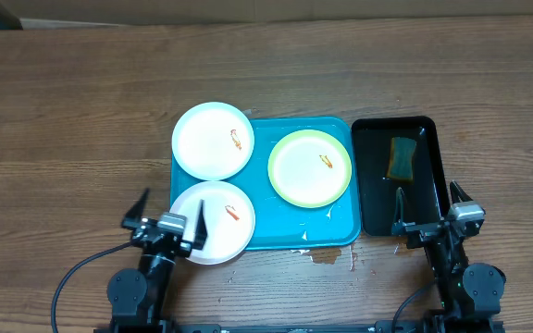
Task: Clean dirty plates on tray and stack at the side
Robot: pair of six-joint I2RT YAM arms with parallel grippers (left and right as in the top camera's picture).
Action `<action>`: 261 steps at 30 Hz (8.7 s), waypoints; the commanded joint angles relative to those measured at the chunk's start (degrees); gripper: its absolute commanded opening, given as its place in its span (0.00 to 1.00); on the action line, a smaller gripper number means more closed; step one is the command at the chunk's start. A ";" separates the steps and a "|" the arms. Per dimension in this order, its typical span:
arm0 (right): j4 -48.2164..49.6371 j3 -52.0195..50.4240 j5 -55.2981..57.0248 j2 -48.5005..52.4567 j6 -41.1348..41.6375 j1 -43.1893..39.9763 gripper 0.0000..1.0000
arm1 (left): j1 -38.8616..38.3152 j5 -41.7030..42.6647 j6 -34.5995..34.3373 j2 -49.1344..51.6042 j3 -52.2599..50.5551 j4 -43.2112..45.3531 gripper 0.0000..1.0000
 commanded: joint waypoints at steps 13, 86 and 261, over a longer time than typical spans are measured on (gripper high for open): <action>-18.82 23.65 -1.62 7.67 12.46 0.31 1.00 | 0.26 15.58 -22.27 7.72 22.53 -8.79 1.00; -31.67 52.39 4.28 98.60 18.60 0.31 0.68 | -24.63 -0.94 -28.61 120.48 88.52 -53.86 0.40; -52.94 83.41 1.77 103.19 5.03 19.23 0.04 | -24.90 -8.44 -35.01 120.50 86.25 -50.40 0.04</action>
